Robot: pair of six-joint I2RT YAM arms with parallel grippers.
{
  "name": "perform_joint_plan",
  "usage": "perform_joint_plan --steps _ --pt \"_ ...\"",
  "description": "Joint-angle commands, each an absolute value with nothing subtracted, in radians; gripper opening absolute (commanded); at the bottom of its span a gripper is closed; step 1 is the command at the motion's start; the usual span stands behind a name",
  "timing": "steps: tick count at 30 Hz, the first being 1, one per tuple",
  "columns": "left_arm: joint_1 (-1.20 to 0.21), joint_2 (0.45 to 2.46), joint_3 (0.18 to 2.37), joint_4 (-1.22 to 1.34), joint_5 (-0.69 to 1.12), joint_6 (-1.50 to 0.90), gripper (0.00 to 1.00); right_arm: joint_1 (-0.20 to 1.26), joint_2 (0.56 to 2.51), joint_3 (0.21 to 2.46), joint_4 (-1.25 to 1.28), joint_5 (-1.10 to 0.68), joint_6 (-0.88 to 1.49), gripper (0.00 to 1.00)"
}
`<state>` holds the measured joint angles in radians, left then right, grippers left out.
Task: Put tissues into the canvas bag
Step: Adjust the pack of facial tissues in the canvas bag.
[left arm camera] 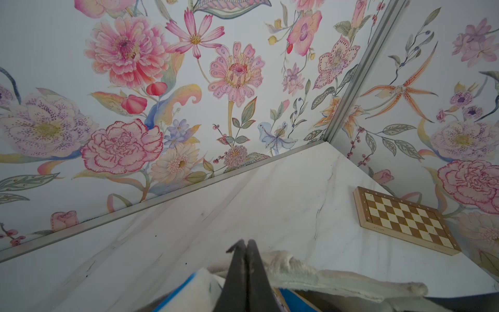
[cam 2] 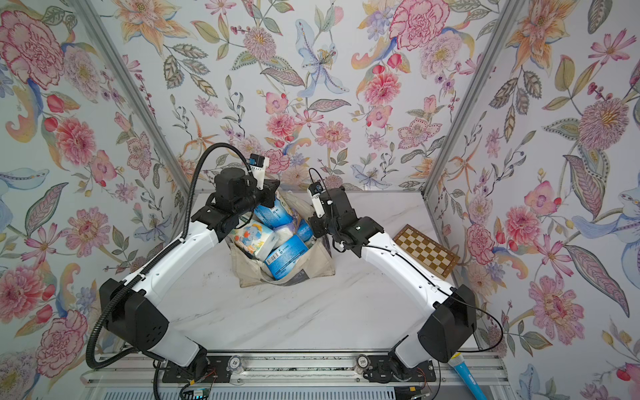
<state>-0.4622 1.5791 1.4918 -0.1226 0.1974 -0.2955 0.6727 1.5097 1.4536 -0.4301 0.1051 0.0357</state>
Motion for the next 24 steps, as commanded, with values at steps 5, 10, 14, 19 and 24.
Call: perform_joint_plan --steps 5,10,14,19,24 --pt "-0.502 1.603 1.366 -0.488 0.145 -0.269 0.00 0.655 1.503 1.542 -0.289 0.102 0.048 0.00" --pt "-0.500 1.581 1.338 -0.562 0.056 -0.245 0.00 0.655 1.506 1.551 -0.289 0.104 0.044 0.00" --pt "-0.501 1.595 1.331 -0.630 0.006 -0.219 0.00 0.655 1.502 1.552 -0.290 0.106 0.043 0.00" --pt "-0.498 1.639 1.316 -0.647 -0.002 -0.201 0.00 0.655 1.495 1.549 -0.290 0.109 0.042 0.00" --pt "-0.479 1.605 1.301 -0.574 0.029 -0.219 0.00 0.627 1.477 1.543 -0.290 0.127 0.032 0.00"
